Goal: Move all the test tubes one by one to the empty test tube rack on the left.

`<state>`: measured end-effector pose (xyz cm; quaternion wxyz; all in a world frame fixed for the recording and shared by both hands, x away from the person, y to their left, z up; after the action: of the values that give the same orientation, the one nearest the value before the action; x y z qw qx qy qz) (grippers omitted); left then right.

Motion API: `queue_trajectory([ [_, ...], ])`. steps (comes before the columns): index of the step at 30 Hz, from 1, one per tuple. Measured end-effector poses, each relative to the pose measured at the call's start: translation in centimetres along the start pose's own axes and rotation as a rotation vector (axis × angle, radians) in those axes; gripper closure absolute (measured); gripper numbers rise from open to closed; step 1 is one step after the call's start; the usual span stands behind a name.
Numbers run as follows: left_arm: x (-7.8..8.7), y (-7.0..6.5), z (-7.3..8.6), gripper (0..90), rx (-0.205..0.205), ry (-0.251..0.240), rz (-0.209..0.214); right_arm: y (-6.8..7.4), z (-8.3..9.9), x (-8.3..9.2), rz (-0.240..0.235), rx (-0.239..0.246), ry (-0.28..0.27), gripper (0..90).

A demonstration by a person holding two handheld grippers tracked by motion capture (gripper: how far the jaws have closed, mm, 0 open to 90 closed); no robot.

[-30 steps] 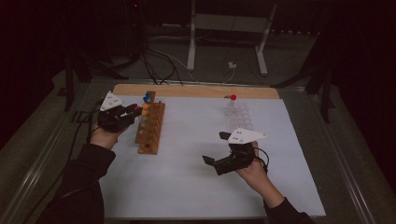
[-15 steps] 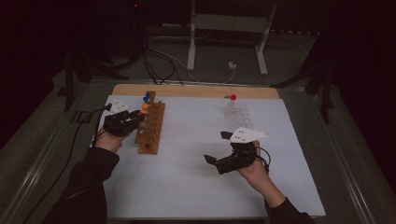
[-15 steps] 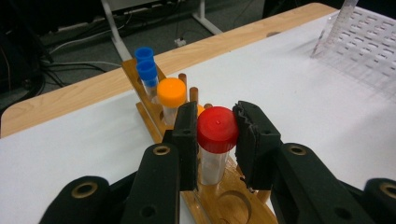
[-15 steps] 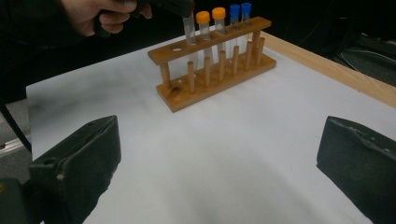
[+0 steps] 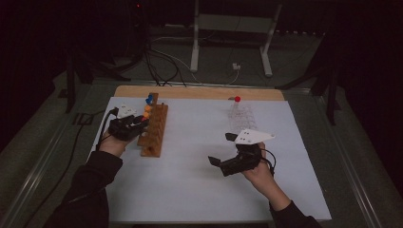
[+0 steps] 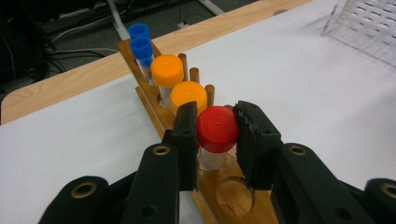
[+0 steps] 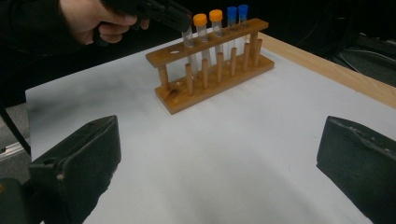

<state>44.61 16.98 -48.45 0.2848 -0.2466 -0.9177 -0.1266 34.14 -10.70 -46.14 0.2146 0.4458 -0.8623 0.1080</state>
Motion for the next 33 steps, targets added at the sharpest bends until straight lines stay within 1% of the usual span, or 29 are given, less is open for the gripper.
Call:
queue_trajectory([
  [2,0.0,0.0,0.0,71.5,0.001,-0.001,0.000,-0.1,0.0,0.1,0.001,-0.002,-0.001,0.0],
  [5,0.1,0.0,0.0,69.8,0.012,-0.005,0.019,-0.2,-0.3,0.2,0.002,-0.006,-0.009,0.0],
  [6,0.2,0.0,0.0,64.4,0.016,-0.012,0.025,-0.3,-0.4,0.3,0.005,-0.004,-0.011,0.0],
  [7,0.4,-0.2,-0.1,58.8,0.016,-0.022,0.040,-0.4,-0.4,0.4,0.007,-0.002,-0.012,0.0],
  [8,0.7,-0.2,-0.2,54.1,0.014,-0.027,0.041,-0.5,-0.6,0.5,0.011,-0.002,-0.016,0.0],
  [9,0.9,-0.2,-0.3,49.6,0.021,-0.035,0.037,-0.7,-0.7,0.6,0.015,-0.003,-0.018,0.0],
  [11,1.5,-0.5,-0.6,41.7,0.040,-0.063,0.073,-1.1,-1.0,0.8,0.025,-0.007,-0.023,0.0],
  [12,1.8,-0.6,-0.6,37.0,0.038,-0.066,0.076,-1.4,-1.1,0.9,0.029,-0.007,-0.027,0.0],
  [14,2.3,-1.0,-0.6,25.9,0.040,-0.071,0.100,-2.1,-1.4,1.1,0.040,-0.012,-0.036,0.0],
  [15,2.6,-1.2,-0.6,21.7,0.037,-0.078,0.101,-2.5,-1.6,1.2,0.046,-0.018,-0.040,0.0],
  [16,2.9,-1.5,-0.5,19.2,0.034,-0.083,0.115,-2.9,-1.7,1.3,0.049,-0.023,-0.042,0.0],
  [17,3.2,-1.7,-0.5,15.5,0.031,-0.090,0.117,-3.4,-1.8,1.3,0.055,-0.029,-0.043,0.0],
  [18,3.5,-2.1,-0.4,14.6,0.028,-0.096,0.121,-3.9,-1.8,1.3,0.064,-0.035,-0.047,0.0],
  [20,4.0,-2.7,-0.3,8.5,0.015,-0.112,0.141,-5.0,-2.0,1.3,0.078,-0.037,-0.053,0.0],
  [22,4.5,-3.4,-0.1,7.7,-0.002,-0.124,0.153,-6.3,-2.0,1.3,0.124,-0.027,-0.061,0.0],
  [23,4.8,-3.8,0.0,5.4,-0.002,-0.135,0.167,-7.0,-2.0,1.3,0.127,-0.035,-0.070,0.0],
  [24,5.0,-4.0,0.1,4.5,-0.003,-0.134,0.170,-7.9,-2.0,1.3,0.152,-0.045,-0.076,0.0],
  [25,5.2,-4.2,0.2,4.4,-0.008,-0.139,0.175,-8.5,-2.0,1.4,0.167,-0.043,-0.086,0.0],
  [26,5.4,-4.6,0.3,3.4,-0.009,-0.146,0.190,-9.1,-2.0,1.3,0.169,-0.043,-0.090,0.0],
  [28,5.8,-5.0,0.5,3.1,-0.008,-0.155,0.201,-10.4,-1.7,1.1,0.191,-0.062,-0.071,0.0],
  [29,6.0,-5.2,0.6,3.0,-0.008,-0.163,0.212,-11.1,-1.6,1.0,0.202,-0.064,-0.058,0.0],
  [31,6.1,-5.5,0.8,3.0,-0.007,-0.164,0.218,-12.4,-1.3,0.6,0.237,-0.066,-0.040,0.0],
  [32,6.1,-5.7,0.9,3.0,-0.010,-0.167,0.224,-12.9,-1.2,0.3,0.234,-0.063,-0.023,0.0],
  [33,6.1,-5.8,1.0,3.0,-0.013,-0.166,0.222,-13.5,-1.1,0.0,0.242,-0.065,-0.019,0.0],
])
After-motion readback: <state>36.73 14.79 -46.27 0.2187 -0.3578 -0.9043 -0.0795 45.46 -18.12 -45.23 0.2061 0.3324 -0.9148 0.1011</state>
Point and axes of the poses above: each handheld gripper's, and its own axes: x roughly backward along the jaws, z roughly out of its underside, y roughly to its left, the point moved 9 cm from there along -x, roughly forward along the jaws, and after that the axes turned 4 degrees about y, right-handed, at the moved point
